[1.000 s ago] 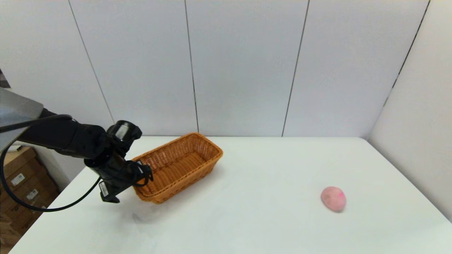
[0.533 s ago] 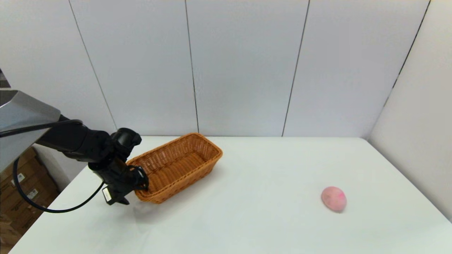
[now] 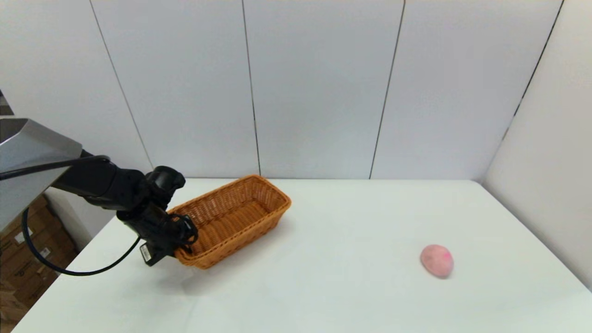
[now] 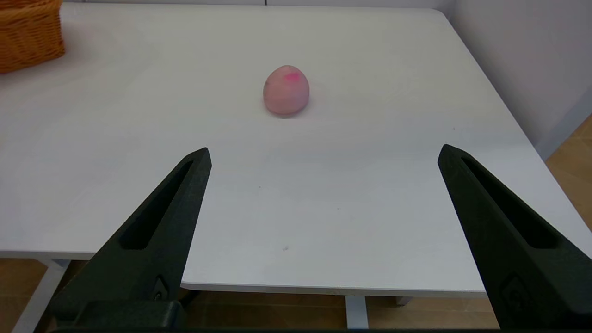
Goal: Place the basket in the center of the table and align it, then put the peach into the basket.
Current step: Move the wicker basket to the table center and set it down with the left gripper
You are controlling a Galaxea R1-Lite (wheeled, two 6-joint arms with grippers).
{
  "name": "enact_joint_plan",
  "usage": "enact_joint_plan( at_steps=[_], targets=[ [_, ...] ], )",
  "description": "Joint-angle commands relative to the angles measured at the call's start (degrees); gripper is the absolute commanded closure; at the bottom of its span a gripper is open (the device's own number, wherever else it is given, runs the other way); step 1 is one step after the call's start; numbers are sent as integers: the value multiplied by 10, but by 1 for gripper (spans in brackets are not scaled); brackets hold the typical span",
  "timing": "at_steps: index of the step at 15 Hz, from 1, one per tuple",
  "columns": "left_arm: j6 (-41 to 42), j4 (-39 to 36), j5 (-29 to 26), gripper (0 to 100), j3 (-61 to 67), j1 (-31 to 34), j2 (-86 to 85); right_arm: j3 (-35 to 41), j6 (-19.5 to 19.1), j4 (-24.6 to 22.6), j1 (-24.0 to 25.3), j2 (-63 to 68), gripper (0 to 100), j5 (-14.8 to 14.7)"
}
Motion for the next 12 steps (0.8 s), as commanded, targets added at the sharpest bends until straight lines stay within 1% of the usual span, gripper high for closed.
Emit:
enact_joint_plan(
  at_steps=[1, 4, 6, 8, 12],
  targets=[
    [-1, 0, -111, 100, -2, 3, -41, 0, 0, 1, 0, -1, 0, 0],
    [1, 0, -161, 100, -1, 4, -76, 0, 0, 1, 0, -1, 0, 0],
    [13, 7, -213, 100, 1, 1, -117, 0, 0, 1, 0, -1, 0, 0],
    [30, 42, -218, 100, -4, -32, -137, 0, 0, 1, 0, -1, 0, 0],
    [83, 70, -213, 100, -19, -142, -128, 0, 0, 0, 0, -1, 0, 0]
  ],
)
